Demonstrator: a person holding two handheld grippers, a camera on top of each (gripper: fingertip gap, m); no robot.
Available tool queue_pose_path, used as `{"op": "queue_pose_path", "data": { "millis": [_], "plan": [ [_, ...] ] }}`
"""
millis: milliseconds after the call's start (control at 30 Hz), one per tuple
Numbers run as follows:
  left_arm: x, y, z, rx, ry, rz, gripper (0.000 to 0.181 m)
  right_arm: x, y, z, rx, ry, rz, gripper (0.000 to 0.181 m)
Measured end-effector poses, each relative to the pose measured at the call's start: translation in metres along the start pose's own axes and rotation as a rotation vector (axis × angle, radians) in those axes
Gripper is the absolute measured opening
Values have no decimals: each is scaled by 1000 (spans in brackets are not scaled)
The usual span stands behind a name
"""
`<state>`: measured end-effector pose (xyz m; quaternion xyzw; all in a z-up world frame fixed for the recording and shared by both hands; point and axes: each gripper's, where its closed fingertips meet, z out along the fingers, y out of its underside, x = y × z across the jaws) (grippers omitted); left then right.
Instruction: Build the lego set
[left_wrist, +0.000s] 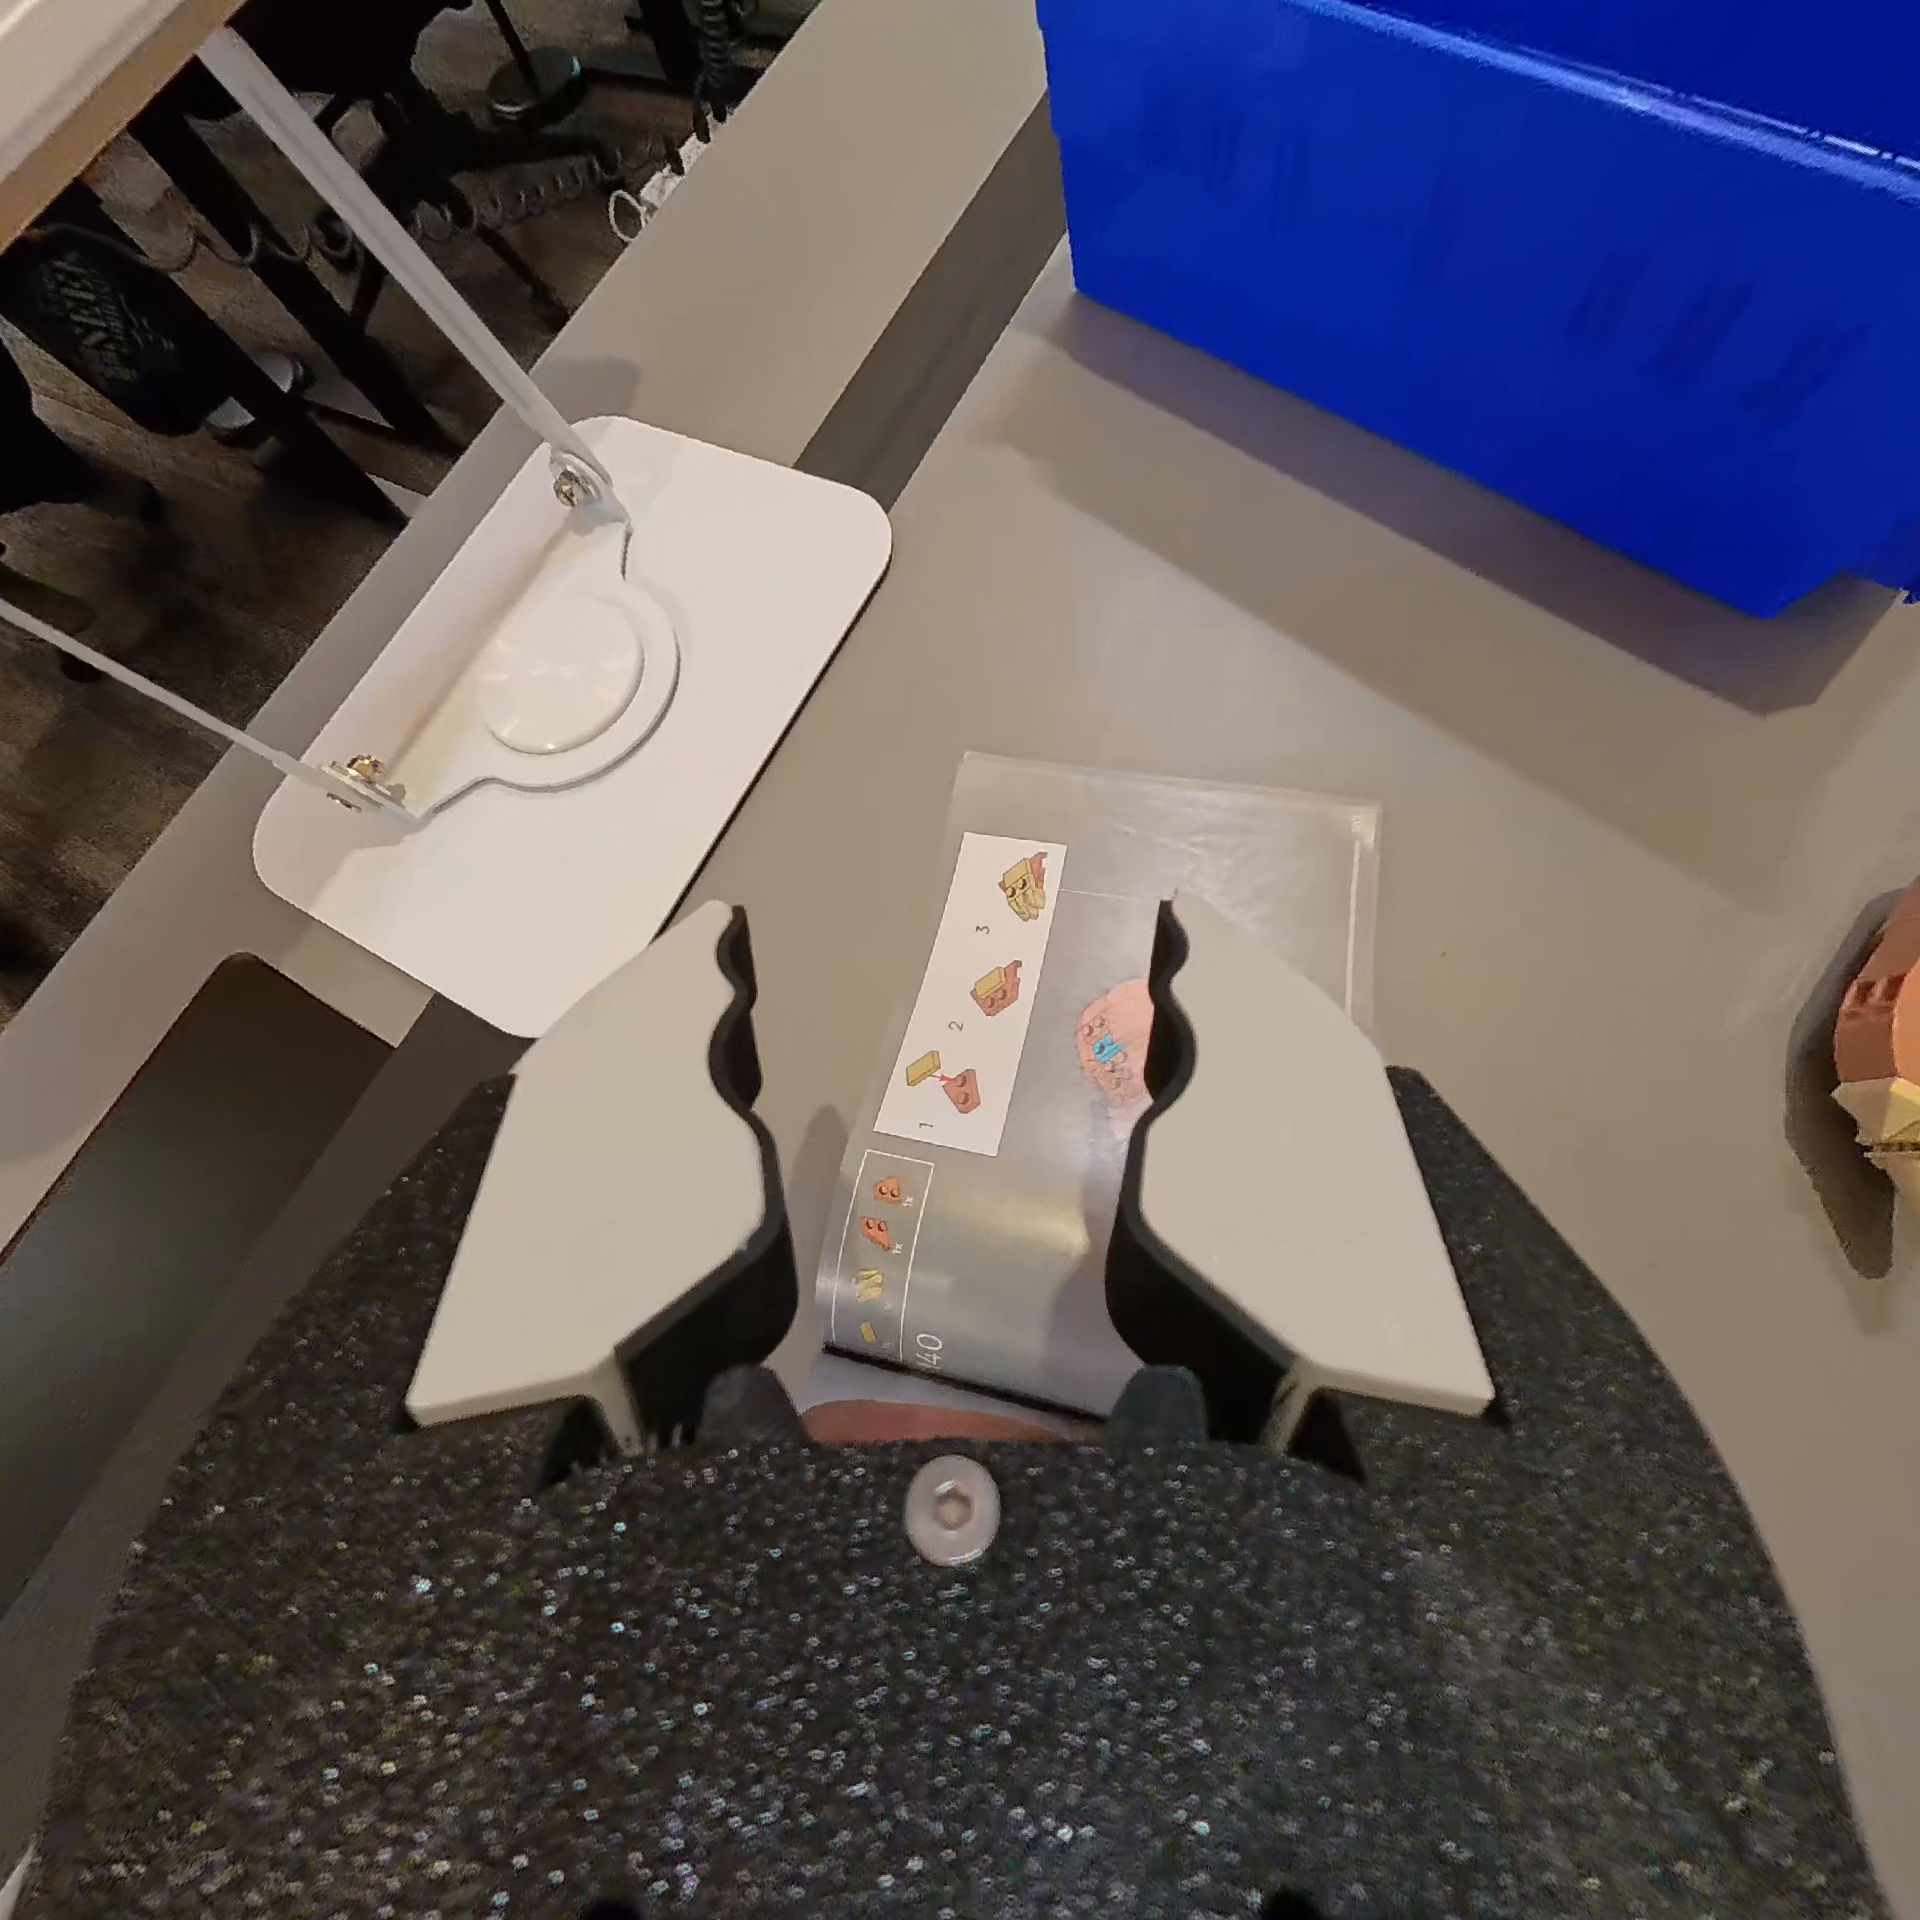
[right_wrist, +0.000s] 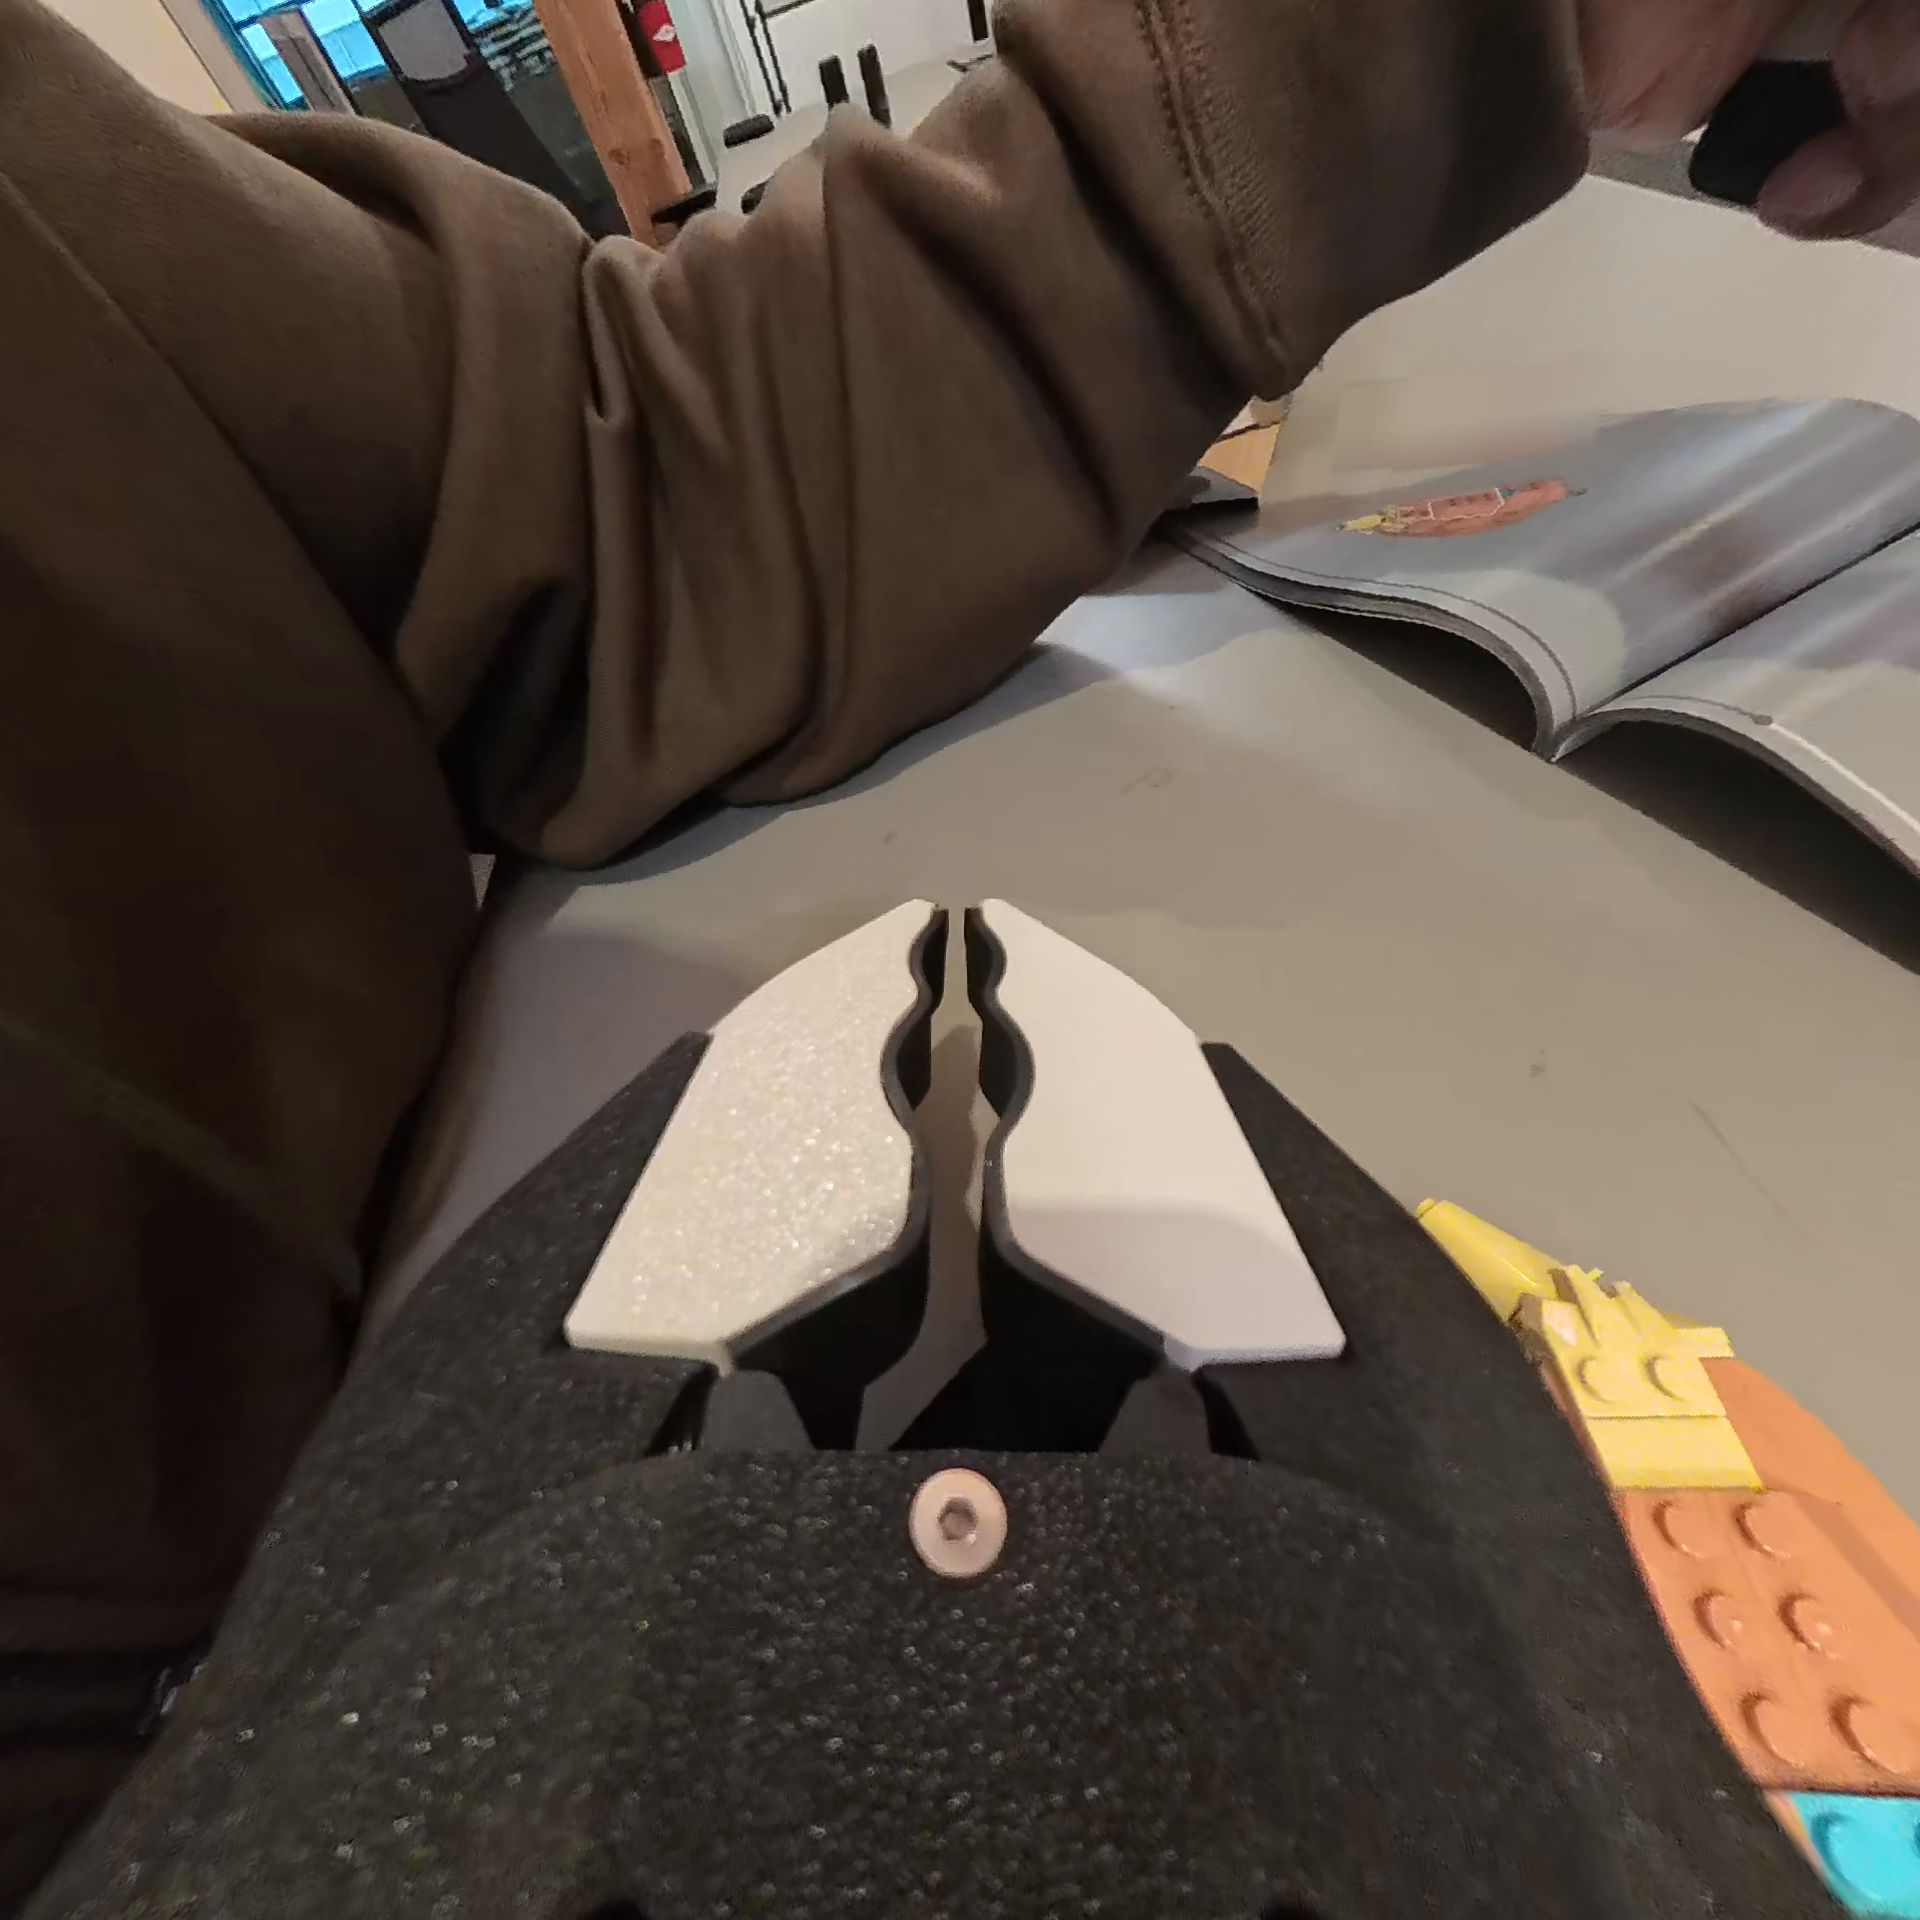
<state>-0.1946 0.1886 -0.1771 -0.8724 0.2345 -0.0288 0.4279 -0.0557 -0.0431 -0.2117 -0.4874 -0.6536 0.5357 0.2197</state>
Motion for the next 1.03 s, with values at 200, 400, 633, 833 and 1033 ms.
{"op": "queue_pose_path", "data": {
  "millis": [200, 400, 633, 833, 1033],
  "plan": [
    [4, -1, 10, -2, 27, -5, 73, 9, 0, -5, 16, 82, 14, 4],
    [10, 2, 19, -24, 48, 7, 72, 12, 0, -8, 22, 161, -23, 6],
    [10, 3, 20, -28, 48, 7, 72, 11, 0, -9, 26, 138, -3, 6],
    [16, 2, 19, -43, 57, 33, 72, 9, 1, -9, 20, 128, -14, 6],
    [45, 15, 28, -137, 136, 161, 76, 8, 2, -7, 10, 116, -8, 7]
  ]
}}
